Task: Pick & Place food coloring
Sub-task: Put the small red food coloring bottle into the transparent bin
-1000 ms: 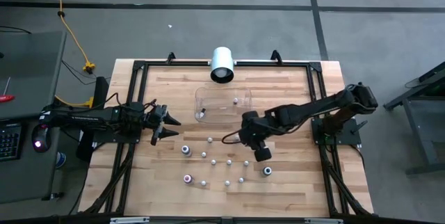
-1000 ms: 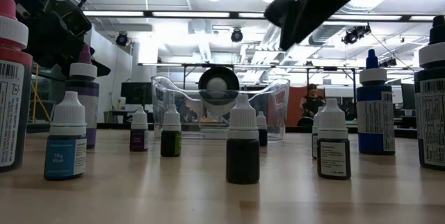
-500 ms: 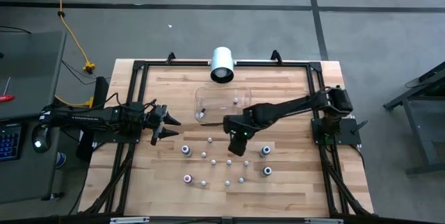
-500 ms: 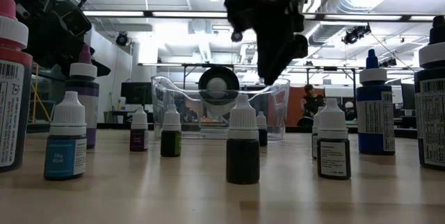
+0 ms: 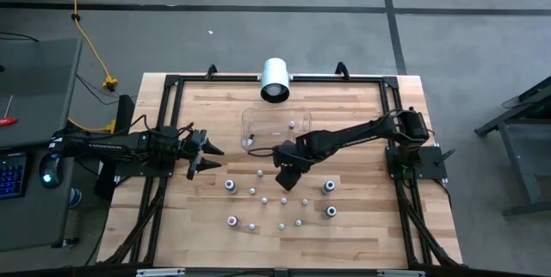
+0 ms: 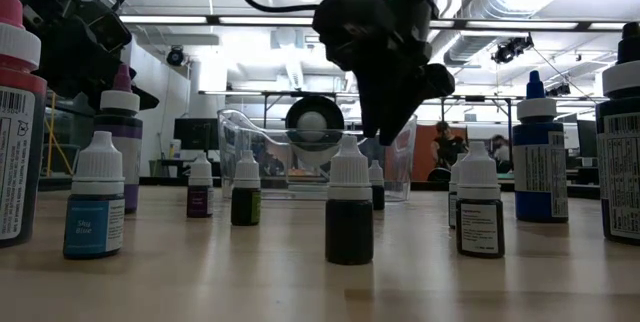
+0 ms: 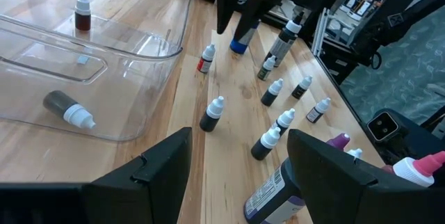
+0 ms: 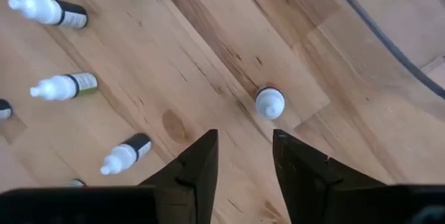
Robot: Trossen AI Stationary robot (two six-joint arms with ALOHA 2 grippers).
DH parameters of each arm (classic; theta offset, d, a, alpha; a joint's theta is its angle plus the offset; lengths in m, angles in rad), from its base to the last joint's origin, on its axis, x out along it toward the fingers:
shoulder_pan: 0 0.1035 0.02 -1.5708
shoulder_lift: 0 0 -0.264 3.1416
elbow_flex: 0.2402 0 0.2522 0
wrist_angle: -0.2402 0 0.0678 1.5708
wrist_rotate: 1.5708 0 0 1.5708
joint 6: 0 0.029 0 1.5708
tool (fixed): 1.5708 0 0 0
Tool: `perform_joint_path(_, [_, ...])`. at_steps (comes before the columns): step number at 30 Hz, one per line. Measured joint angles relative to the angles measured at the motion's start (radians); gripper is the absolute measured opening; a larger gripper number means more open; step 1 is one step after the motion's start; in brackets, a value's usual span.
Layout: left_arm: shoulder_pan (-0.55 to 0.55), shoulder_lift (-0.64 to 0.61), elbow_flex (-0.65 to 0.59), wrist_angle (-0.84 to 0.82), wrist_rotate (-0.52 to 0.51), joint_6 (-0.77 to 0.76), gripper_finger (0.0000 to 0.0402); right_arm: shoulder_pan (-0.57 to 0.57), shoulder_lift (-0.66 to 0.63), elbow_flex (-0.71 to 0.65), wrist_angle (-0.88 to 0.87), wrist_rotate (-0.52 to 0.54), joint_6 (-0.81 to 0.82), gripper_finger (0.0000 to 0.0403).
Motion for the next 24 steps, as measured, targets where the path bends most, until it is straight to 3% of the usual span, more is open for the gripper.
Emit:
perform_joint_path(11, [0.0,0.0,0.0,0.0,0.0,0.0,0.0234,0.0,0.0,0.0,0.003,-0.007,0.042,0.0222])
perform_joint_path(24, [0.0,0.0,0.0,0.0,0.0,0.0,0.0234,-0.025,-0.001,0.214,-0.253,0.04,0.003,0.0232])
